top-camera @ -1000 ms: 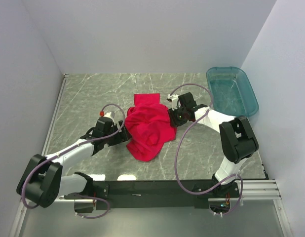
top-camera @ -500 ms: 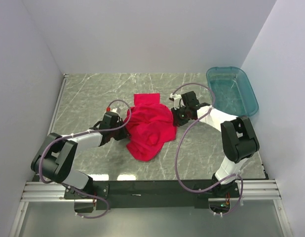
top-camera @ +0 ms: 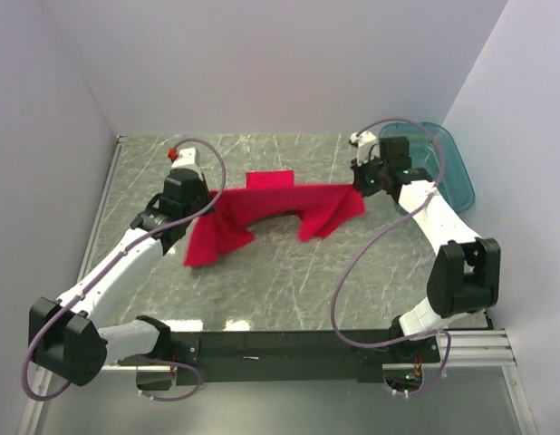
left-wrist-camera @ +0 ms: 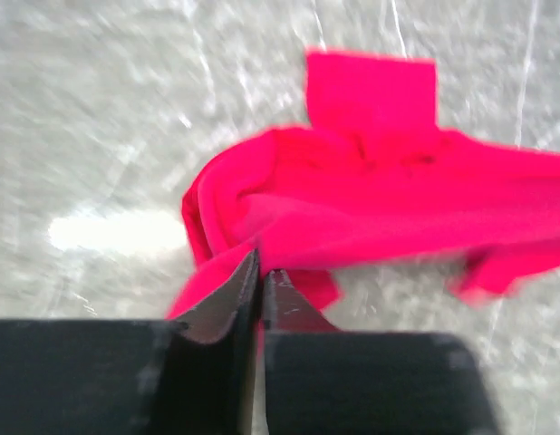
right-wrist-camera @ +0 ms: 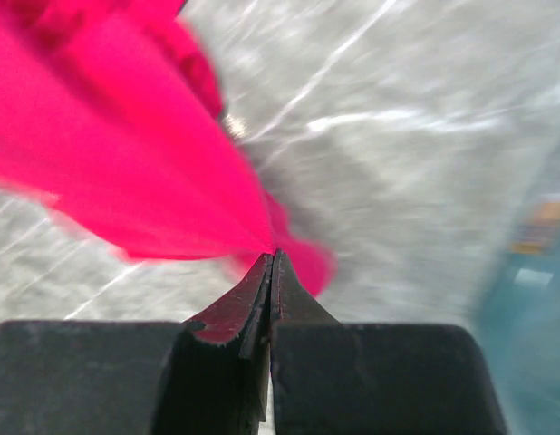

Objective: Fold and stack the t-shirts
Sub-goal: Flatten the tshirt out

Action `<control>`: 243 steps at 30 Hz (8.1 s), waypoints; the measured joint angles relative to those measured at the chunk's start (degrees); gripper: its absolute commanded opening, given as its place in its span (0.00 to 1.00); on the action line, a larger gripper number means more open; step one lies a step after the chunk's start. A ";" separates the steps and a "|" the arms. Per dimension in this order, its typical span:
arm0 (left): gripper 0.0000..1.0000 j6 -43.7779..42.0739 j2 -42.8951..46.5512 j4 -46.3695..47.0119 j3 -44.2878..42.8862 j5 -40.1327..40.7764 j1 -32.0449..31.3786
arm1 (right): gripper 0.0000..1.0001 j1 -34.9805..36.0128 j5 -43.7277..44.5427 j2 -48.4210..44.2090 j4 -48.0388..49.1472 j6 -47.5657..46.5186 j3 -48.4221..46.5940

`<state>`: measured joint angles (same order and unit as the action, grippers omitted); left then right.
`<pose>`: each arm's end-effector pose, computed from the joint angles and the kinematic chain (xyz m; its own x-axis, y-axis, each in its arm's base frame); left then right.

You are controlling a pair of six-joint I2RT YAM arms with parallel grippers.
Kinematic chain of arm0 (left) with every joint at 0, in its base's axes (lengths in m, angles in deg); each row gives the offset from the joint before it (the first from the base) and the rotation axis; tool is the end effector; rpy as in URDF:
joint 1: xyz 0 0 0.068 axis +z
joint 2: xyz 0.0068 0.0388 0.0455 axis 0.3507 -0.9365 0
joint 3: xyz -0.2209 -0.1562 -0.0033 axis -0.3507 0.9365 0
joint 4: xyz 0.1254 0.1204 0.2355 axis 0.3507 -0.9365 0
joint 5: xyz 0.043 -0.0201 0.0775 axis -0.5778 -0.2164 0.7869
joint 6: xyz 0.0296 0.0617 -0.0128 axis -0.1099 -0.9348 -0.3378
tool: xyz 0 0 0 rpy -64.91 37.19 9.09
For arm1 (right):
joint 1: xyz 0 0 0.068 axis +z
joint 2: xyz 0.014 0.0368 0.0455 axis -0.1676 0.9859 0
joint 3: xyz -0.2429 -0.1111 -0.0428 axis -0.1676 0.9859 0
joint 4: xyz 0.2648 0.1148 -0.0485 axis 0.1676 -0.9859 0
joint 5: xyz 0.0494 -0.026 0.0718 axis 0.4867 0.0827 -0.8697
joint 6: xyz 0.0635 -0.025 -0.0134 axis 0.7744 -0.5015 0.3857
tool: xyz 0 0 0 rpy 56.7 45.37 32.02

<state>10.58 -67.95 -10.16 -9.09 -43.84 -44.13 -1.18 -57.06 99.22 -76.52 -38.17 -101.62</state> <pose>0.2924 -0.1138 0.2735 -0.5165 -0.2630 -0.8149 -0.0265 0.9561 -0.2918 0.3853 0.0754 0.2489 -0.5462 -0.3802 -0.7464 -0.5608 0.8279 -0.0113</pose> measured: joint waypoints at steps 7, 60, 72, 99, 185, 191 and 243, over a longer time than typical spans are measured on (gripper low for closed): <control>0.75 -5.84 -6.84 -2.84 -9.25 2.78 3.82 | 0.23 -0.37 5.29 -3.69 0.87 -2.82 -4.52; 0.52 4.92 -21.27 3.89 5.33 -8.11 -2.64 | 0.49 5.90 1.05 12.81 -4.22 -9.29 6.36; 0.06 3.13 -26.05 3.89 2.73 -3.61 -3.82 | 0.00 5.90 1.25 13.75 -4.44 -9.18 4.44; 0.01 -0.57 7.41 -6.67 1.68 1.16 -5.38 | 0.53 5.16 -0.35 4.39 -8.02 -4.94 1.49; 0.00 7.32 -10.95 16.44 4.59 16.98 14.25 | 0.03 -0.04 -14.97 26.01 -7.45 -4.79 -31.52; 0.00 9.40 -32.00 15.08 -11.67 14.69 19.12 | 0.16 4.66 -3.13 41.33 -6.29 1.14 -56.68; 0.73 33.40 15.08 -17.09 24.09 -18.71 28.76 | 0.00 -0.44 -5.11 6.32 -15.74 -3.76 14.80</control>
<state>43.98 -52.87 -27.25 15.00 -62.55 -15.36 -1.61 -62.17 105.53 -92.26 -41.92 -86.83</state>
